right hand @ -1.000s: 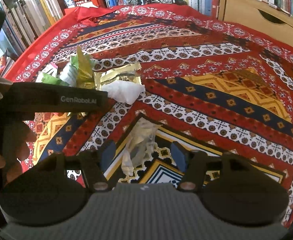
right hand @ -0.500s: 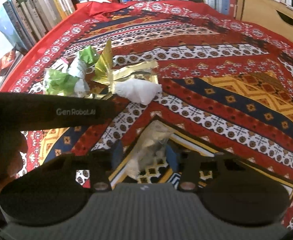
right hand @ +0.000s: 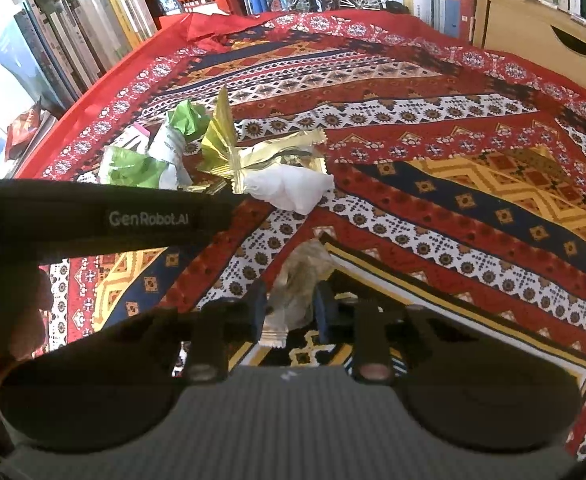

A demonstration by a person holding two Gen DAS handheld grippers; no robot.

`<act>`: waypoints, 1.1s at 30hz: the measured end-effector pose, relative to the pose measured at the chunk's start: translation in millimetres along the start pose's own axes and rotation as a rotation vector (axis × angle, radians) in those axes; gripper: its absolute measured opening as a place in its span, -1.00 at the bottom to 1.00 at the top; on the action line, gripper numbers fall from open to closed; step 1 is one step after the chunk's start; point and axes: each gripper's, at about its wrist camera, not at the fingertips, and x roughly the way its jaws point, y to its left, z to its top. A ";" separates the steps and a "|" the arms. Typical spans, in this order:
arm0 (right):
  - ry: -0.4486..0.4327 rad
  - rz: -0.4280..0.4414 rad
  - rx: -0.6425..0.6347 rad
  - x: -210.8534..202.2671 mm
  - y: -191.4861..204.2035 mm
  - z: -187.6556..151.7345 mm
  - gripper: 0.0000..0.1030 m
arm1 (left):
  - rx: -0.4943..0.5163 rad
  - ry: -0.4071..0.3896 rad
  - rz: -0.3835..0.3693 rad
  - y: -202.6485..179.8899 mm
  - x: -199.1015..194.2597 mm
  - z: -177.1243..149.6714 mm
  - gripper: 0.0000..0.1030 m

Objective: Collect trash
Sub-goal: 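Grasp a gold foil candy wrapper with the left tool while the right tool grasps a clear plastic wrapper, then lift the gold wrapper with the left tool while the right tool lifts the clear wrapper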

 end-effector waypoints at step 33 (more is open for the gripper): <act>-0.095 -0.042 -0.056 -86.6 63.2 -68.4 -0.44 | -0.041 -0.102 -0.030 39.7 -115.8 -84.9 -0.36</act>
